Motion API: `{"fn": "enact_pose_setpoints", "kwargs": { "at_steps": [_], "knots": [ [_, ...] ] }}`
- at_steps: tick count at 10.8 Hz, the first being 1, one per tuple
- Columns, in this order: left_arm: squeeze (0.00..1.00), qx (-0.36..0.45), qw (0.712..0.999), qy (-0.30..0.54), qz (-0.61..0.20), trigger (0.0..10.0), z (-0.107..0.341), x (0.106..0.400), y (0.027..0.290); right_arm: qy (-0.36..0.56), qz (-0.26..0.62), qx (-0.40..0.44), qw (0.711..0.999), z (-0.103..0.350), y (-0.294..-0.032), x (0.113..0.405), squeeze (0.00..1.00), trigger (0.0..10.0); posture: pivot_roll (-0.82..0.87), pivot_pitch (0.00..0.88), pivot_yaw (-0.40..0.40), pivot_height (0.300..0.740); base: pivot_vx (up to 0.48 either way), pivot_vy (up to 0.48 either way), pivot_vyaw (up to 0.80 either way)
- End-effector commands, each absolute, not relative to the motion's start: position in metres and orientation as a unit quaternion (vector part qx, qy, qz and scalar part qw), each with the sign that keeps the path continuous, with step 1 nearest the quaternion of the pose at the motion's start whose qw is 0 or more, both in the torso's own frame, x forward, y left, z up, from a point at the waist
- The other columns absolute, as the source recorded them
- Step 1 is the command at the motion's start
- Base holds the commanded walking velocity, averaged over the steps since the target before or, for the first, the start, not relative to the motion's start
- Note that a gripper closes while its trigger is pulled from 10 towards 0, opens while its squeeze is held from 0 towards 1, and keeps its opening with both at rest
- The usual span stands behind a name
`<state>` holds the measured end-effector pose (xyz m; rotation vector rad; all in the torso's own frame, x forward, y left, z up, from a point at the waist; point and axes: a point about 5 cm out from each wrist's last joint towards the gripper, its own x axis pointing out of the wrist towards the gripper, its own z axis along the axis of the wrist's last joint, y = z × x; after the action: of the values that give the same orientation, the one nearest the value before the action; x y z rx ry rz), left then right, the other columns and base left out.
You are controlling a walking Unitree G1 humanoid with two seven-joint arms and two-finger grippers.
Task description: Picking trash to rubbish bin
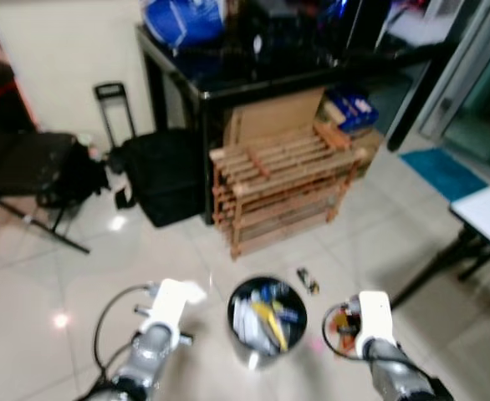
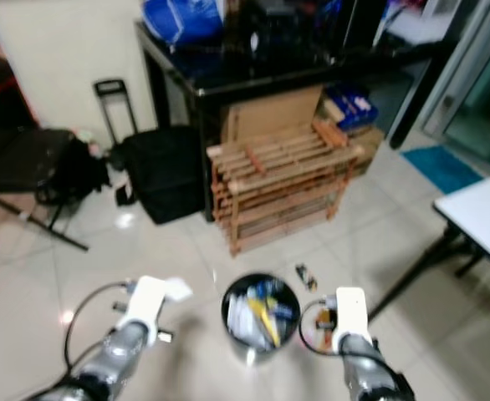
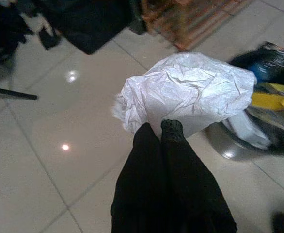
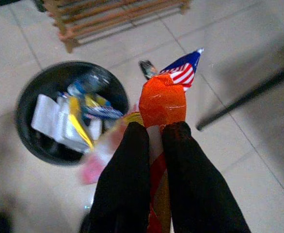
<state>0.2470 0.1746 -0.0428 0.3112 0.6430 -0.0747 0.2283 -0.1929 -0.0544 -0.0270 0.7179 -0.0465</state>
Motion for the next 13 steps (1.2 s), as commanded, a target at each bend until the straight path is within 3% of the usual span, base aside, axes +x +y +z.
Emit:
{"fn": "enact_pose_setpoints", "kwargs": {
  "at_steps": [1,3,9,13],
  "knots": [
    [0.0,0.163,0.932,0.322,-0.036,10.0,-0.0452,0.2425,0.1833,0.339,-0.014,-0.01,0.941,-0.0509,-0.1841,0.2349,0.0,10.0,0.0,0.012,-0.03,0.74,0.405,0.0,0.0],
    [0.0,0.166,0.933,0.319,-0.035,10.0,-0.0433,0.2446,0.1853,0.335,-0.014,-0.005,0.942,-0.0511,-0.1835,0.2343,0.0,10.0,0.01,0.0,-0.028,0.74,0.403,0.0,-0.8],
    [0.0,0.161,0.937,0.31,-0.03,10.0,-0.0397,0.2496,0.1844,0.335,-0.013,-0.011,0.942,-0.0509,-0.1838,0.2345,0.0,10.0,0.01,0.0,-0.038,0.74,0.374,0.0,0.0],
    [0.0,0.155,0.937,0.312,-0.029,10.0,-0.0404,0.2489,0.1837,0.347,-0.005,-0.017,0.938,-0.0538,-0.183,0.2311,0.0,10.0,0.02,0.01,-0.043,0.74,0.0,0.0,0.0]
  ]
}}
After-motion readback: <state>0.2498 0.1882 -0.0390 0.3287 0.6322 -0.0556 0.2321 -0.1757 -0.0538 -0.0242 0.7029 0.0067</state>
